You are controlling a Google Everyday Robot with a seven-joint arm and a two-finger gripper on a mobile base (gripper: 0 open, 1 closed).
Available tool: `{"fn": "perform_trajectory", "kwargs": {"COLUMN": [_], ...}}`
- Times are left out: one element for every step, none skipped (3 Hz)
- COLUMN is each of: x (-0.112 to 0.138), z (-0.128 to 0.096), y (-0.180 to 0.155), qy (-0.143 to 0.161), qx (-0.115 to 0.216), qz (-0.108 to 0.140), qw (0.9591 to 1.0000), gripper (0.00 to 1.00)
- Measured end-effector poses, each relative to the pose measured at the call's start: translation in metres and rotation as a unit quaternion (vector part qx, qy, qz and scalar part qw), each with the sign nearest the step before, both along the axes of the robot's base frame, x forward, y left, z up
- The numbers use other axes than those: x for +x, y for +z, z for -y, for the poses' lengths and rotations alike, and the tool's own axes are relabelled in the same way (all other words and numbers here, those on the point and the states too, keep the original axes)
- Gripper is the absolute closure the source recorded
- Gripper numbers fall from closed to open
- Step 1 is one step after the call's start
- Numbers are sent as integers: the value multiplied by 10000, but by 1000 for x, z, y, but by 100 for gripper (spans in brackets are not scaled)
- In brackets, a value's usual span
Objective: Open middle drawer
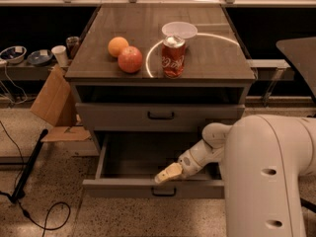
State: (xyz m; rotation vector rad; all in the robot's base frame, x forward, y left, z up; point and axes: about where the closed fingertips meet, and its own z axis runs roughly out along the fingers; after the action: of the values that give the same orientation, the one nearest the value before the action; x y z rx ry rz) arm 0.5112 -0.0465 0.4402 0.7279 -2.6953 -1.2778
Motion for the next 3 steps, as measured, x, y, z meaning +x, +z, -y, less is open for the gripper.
{"fn": "perform_trajectory", "kwargs": {"x": [-5,-9,-18], "z": [6,12,20], "y": [1,3,0], "qy": [172,257,211], "qx": [-129,-224,-251], "qz": [-109,-194,-293], "qw": [9997,9992,9990], "gripper": [0,0,0]}}
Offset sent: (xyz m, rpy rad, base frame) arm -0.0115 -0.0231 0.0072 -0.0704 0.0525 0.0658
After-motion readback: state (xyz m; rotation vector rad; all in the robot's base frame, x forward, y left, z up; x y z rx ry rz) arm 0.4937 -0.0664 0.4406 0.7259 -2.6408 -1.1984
